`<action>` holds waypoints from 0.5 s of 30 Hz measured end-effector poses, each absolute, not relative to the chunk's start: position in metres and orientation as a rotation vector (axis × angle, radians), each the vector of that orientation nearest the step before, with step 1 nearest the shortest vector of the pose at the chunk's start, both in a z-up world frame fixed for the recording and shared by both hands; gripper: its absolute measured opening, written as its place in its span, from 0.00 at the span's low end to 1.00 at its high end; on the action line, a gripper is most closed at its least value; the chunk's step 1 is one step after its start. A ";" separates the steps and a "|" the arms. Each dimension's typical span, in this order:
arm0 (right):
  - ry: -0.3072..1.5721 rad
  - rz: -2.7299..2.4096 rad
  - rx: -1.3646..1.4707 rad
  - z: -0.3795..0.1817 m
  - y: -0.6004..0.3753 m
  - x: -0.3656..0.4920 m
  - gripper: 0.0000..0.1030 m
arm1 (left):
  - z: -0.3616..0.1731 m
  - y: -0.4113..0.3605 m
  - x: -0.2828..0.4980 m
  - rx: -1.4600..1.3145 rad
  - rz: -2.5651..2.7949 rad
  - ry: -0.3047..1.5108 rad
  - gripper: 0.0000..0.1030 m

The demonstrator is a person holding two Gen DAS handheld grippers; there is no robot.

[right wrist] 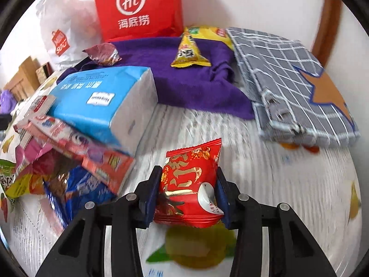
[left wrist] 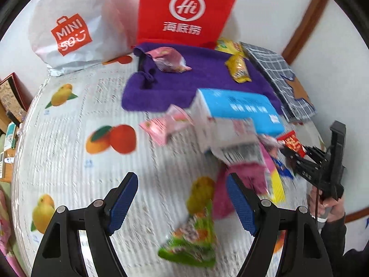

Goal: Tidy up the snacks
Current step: 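Grasp the green packet with the left tool while the right tool grasps the red packet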

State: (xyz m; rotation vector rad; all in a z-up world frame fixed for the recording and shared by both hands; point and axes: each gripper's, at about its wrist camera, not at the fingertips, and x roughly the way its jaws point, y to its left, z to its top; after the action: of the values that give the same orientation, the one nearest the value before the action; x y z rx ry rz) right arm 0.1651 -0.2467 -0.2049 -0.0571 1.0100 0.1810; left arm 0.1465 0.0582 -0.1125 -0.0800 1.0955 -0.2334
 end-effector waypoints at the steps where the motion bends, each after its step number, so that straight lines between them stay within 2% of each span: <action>1: 1.002 0.162 -0.047 -0.205 -0.248 0.160 0.42 | -0.113 0.057 0.139 -0.074 -0.242 1.090 0.75; 13: 0.991 0.064 -0.031 -0.200 -0.247 0.128 0.42 | -0.154 0.049 0.099 -0.006 -0.307 1.124 0.74; 15: 0.995 0.067 -0.024 -0.200 -0.246 0.131 0.42 | -0.163 0.046 0.099 0.014 -0.284 1.115 0.58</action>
State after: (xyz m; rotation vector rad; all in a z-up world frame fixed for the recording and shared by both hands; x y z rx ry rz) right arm 0.1306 -0.2462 -0.2003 -0.0238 0.9948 0.0668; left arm 0.0992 0.0455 -0.1628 0.0137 1.1154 -0.2844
